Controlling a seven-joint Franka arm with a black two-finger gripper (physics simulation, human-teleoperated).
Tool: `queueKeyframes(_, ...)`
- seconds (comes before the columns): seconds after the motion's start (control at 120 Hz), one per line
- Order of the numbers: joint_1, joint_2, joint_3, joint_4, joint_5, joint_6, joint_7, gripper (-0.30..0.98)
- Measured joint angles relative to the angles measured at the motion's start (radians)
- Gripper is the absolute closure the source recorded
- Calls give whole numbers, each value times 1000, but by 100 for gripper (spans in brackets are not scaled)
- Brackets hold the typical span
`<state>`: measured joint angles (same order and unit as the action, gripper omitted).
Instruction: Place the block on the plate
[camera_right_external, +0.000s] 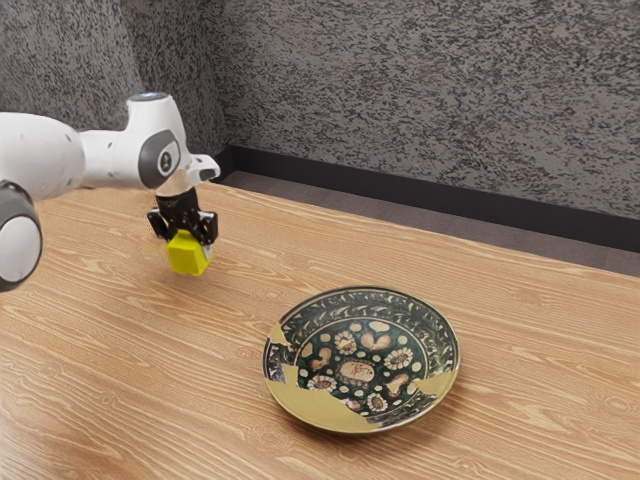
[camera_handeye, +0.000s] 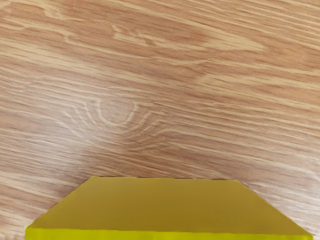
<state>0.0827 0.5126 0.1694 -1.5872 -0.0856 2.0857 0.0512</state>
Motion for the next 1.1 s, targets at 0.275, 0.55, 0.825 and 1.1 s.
queueKeyframes(0.275, -139, -226, -1, -209, 2, -36, 0, 30)
queueKeyframes(0.55, -319, -261, -1, -237, 5, -55, 2, 30)
queueKeyframes(0.825, -503, -240, -1, -232, 1, -59, 4, 30)
queueKeyframes(1.1, -544, -78, -43, -154, -20, -43, 2, 30)
